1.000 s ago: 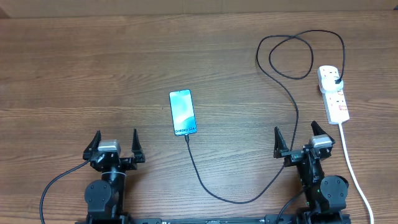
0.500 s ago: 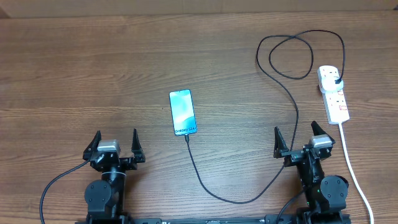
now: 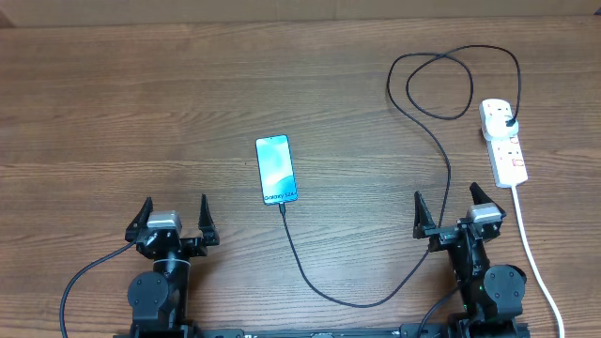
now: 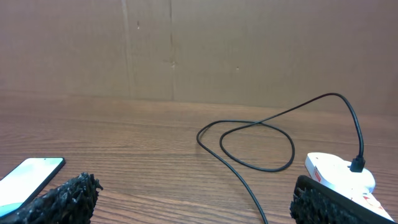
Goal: Plug charger to phone and switch on socket
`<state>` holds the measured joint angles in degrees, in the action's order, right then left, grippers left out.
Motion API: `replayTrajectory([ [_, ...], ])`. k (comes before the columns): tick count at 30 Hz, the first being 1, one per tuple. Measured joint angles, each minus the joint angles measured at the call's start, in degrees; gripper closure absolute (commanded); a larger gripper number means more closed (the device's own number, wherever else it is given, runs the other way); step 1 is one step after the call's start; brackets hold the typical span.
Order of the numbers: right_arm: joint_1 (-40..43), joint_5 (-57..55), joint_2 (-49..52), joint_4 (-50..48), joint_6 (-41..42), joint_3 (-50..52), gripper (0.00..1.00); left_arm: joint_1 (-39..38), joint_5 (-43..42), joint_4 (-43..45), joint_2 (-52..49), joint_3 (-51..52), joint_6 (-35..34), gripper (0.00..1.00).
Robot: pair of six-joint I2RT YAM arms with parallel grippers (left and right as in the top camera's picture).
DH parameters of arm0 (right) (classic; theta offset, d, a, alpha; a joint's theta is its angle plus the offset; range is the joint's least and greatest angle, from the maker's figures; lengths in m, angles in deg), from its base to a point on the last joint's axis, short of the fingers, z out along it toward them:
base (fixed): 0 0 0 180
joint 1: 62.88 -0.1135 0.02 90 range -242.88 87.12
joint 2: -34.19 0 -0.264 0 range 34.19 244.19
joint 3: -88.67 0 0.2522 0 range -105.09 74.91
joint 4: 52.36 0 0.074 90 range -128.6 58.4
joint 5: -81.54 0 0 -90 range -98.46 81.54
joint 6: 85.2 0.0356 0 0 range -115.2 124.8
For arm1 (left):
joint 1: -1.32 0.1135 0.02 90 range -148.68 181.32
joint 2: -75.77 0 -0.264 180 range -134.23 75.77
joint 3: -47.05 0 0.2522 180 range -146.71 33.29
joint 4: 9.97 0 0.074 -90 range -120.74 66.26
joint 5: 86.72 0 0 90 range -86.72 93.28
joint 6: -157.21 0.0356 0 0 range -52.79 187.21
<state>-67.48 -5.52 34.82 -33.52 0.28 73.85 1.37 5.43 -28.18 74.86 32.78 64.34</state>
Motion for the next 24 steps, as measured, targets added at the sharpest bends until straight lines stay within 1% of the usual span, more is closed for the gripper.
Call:
replayTrajectory([
  [17, 0.02, -2.36, 0.00, 0.07, 0.07, 0.00, 0.00, 0.00, 0.00, 0.00, 0.00, 0.00, 0.00, 0.01],
  [24, 0.00, -2.34, 0.00, 0.09, 3.04, 0.00, 0.00, 0.00, 0.00, 0.00, 0.00, 0.00, 0.00, 0.00],
])
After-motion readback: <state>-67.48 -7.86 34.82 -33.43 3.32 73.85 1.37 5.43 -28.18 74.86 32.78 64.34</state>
